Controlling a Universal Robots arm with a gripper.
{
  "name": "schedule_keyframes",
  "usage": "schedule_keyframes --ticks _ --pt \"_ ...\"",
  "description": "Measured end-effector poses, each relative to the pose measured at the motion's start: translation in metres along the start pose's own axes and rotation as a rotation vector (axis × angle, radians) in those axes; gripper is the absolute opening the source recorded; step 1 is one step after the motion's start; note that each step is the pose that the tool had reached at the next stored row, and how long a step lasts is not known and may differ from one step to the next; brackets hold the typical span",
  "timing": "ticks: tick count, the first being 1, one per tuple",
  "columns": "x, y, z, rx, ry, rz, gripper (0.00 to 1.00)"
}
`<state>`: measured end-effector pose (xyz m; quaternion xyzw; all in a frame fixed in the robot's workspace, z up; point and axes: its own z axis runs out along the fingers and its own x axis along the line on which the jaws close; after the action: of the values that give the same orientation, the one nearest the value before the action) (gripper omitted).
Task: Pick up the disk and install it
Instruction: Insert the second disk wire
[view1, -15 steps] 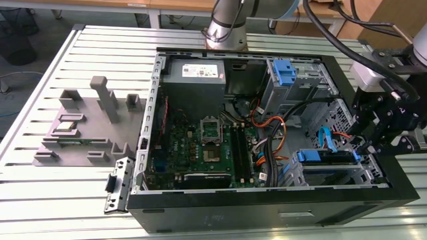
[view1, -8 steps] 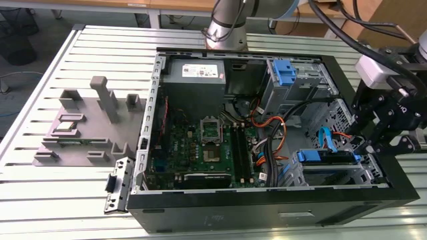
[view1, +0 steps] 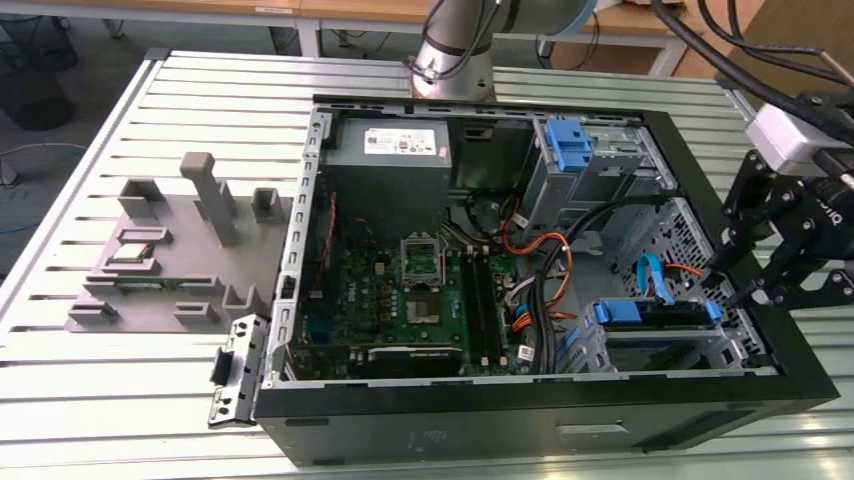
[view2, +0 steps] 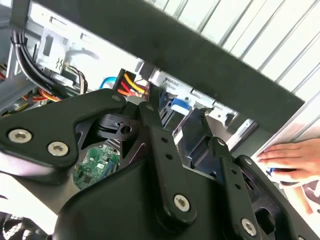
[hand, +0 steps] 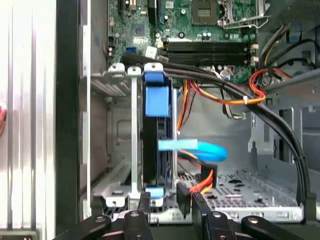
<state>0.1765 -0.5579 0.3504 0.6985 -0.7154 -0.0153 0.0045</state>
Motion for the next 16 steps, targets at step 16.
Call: schedule_keyframes --ticks 16 --pt "-0.004 -0.0246 0.0019 -0.1447 0.0003 0.002 0.46"
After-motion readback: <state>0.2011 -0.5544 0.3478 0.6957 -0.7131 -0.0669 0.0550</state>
